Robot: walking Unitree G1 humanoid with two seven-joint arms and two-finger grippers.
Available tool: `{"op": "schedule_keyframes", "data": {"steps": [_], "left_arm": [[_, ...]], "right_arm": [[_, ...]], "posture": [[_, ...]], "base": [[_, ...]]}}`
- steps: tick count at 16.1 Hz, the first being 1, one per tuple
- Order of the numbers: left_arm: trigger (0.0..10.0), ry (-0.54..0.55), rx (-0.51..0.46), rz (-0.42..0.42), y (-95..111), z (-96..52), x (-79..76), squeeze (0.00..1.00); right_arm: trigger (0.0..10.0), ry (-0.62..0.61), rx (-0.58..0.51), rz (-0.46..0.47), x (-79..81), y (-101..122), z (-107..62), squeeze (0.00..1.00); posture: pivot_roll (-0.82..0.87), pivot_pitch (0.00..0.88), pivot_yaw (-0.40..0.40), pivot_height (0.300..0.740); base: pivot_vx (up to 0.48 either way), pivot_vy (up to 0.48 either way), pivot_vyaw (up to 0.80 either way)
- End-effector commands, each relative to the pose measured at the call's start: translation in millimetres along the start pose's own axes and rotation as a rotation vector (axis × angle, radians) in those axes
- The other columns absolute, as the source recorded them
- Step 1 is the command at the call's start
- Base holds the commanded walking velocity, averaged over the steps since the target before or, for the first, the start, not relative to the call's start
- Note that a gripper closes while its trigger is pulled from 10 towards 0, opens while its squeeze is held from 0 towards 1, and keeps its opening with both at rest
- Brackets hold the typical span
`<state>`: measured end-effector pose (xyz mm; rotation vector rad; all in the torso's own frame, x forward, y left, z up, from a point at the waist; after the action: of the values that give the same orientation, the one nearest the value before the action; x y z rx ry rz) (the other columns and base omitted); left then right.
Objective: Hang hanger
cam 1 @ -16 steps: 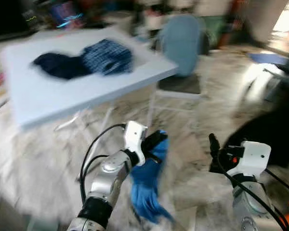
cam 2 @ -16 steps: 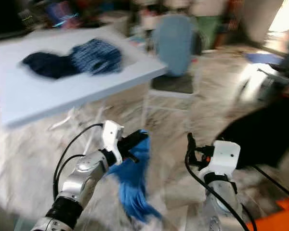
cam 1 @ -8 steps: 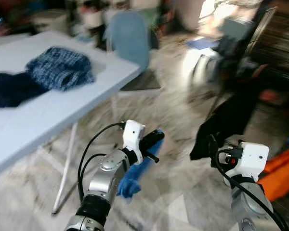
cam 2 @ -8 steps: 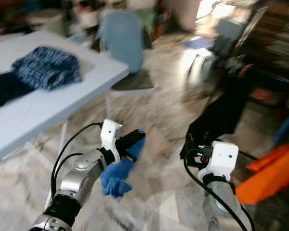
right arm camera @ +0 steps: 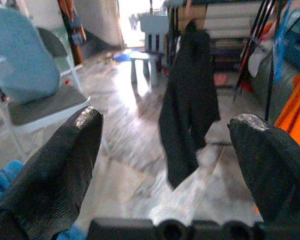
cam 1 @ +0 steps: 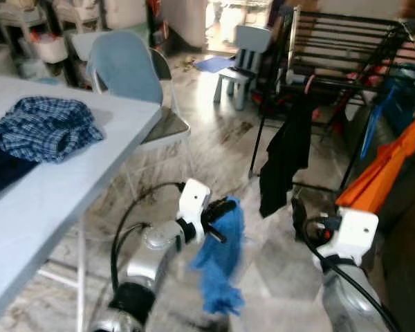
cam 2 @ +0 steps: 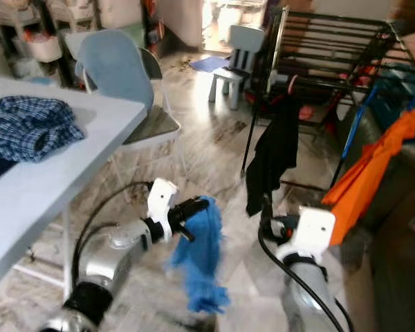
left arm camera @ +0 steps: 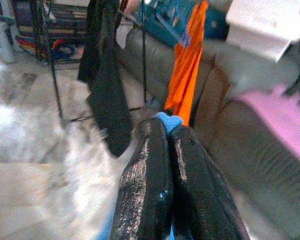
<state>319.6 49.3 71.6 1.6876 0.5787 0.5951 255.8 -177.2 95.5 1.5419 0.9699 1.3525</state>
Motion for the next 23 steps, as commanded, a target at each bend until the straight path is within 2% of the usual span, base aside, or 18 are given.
{"op": "schedule_keyframes", "data": {"steps": [1, 5, 7, 10, 13, 19, 21, 23], "left_arm": [[10.0, 0.009, 0.008, 0.028, -1.0, -2.3, 8.3, 0.00], [10.0, 0.016, 0.023, 0.054, -1.8, -0.8, 18.0, 0.00], [10.0, 0.012, 0.001, 0.064, 0.8, 2.1, 16.2, 0.00], [10.0, 0.001, -0.030, 0.125, 6.1, 5.3, 11.7, 0.00], [10.0, 0.003, -0.036, 0.118, 6.9, 5.7, 12.1, 0.00], [10.0, -0.052, -0.044, 0.174, 9.6, 6.7, 10.2, 0.00], [10.0, -0.048, -0.056, 0.163, 12.3, 7.4, 12.0, 0.00], [10.0, -0.048, -0.071, 0.154, 14.4, 7.1, 13.2, 0.00]], "right_arm": [[10.0, 0.009, -0.023, 0.001, 3.1, 3.7, 4.6, 0.00], [10.0, 0.011, -0.026, -0.002, 4.6, 0.5, 6.6, 0.00], [10.0, 0.016, -0.025, -0.012, 4.5, 2.2, 7.5, 0.00], [10.0, 0.031, -0.028, -0.030, 4.0, 5.8, 9.2, 0.00], [10.0, 0.033, -0.031, -0.038, 3.2, 8.0, 10.4, 0.00], [10.0, 0.046, -0.015, -0.036, 8.2, 4.6, 6.8, 0.00], [10.0, 0.047, -0.018, -0.040, 7.8, 6.2, 7.3, 0.00], [10.0, 0.049, -0.019, -0.043, 7.8, 6.8, 7.4, 0.00]], "posture": [[0.08, 0.000, -0.033, 0.740], [0.07, 0.000, -0.027, 0.740], [0.07, 0.000, -0.027, 0.740], [0.06, 0.000, -0.044, 0.740], [0.06, 0.000, -0.044, 0.740], [0.05, 0.000, -0.045, 0.740], [0.04, 0.000, -0.045, 0.740], [0.04, 0.000, -0.046, 0.740]], "base": [[0.000, 0.000, 0.00], [0.000, 0.000, 0.00], [0.000, 0.000, -0.80], [0.000, 0.000, -0.53], [0.000, 0.000, 0.00], [0.000, 0.000, -0.67], [0.000, 0.000, 0.00], [0.000, 0.000, -0.80]]}}
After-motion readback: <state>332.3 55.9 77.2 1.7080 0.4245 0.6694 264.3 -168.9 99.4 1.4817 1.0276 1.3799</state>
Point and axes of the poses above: a point about 5 cm out from each wrist's last joint towards the gripper, its own z axis pointing out of the wrist towards the gripper, its own y axis along the axis of the wrist's last joint, x = y × z, the point moved 2 cm from there along z, pointing out of the wrist towards the gripper, and after that the axes turned 12 degrees about z, right-handed, at the moved point
